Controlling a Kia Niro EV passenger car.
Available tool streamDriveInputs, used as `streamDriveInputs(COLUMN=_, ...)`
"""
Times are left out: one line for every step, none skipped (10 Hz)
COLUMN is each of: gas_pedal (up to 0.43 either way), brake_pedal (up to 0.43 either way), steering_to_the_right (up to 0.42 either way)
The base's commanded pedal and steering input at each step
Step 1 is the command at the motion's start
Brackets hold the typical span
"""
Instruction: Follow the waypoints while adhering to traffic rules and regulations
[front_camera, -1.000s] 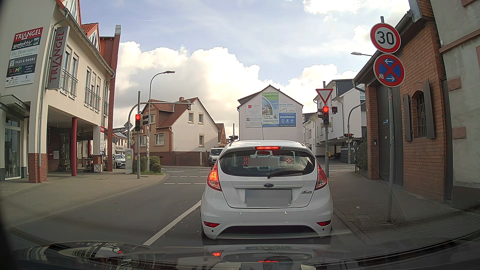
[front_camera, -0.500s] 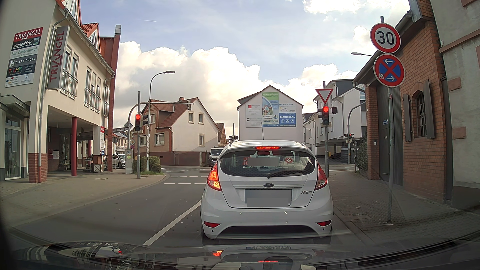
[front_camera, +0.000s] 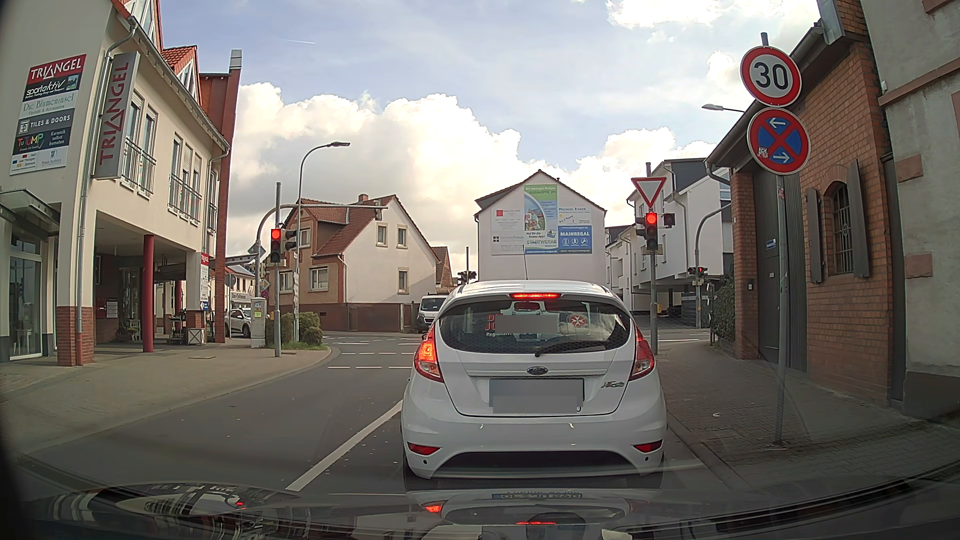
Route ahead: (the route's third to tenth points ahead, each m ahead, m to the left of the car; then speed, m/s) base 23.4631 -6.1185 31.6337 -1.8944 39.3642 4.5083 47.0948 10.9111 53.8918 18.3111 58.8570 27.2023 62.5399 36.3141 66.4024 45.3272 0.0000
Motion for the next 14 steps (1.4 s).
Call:
streamDriveInputs(gas_pedal=0.000, brake_pedal=0.274, steering_to_the_right=0.007)
streamDriveInputs(gas_pedal=0.000, brake_pedal=0.280, steering_to_the_right=0.007)
streamDriveInputs(gas_pedal=0.000, brake_pedal=0.280, steering_to_the_right=0.007)
streamDriveInputs(gas_pedal=0.000, brake_pedal=0.274, steering_to_the_right=0.007)
streamDriveInputs(gas_pedal=0.000, brake_pedal=0.274, steering_to_the_right=0.007)
streamDriveInputs(gas_pedal=0.000, brake_pedal=0.274, steering_to_the_right=0.007)
streamDriveInputs(gas_pedal=0.000, brake_pedal=0.274, steering_to_the_right=0.007)
streamDriveInputs(gas_pedal=0.000, brake_pedal=0.274, steering_to_the_right=0.007)
streamDriveInputs(gas_pedal=0.000, brake_pedal=0.274, steering_to_the_right=0.007)
streamDriveInputs(gas_pedal=0.000, brake_pedal=0.274, steering_to_the_right=0.007)
streamDriveInputs(gas_pedal=0.000, brake_pedal=0.274, steering_to_the_right=0.007)
streamDriveInputs(gas_pedal=0.000, brake_pedal=0.274, steering_to_the_right=0.007)
streamDriveInputs(gas_pedal=0.000, brake_pedal=0.274, steering_to_the_right=0.007)
streamDriveInputs(gas_pedal=0.000, brake_pedal=0.274, steering_to_the_right=0.007)
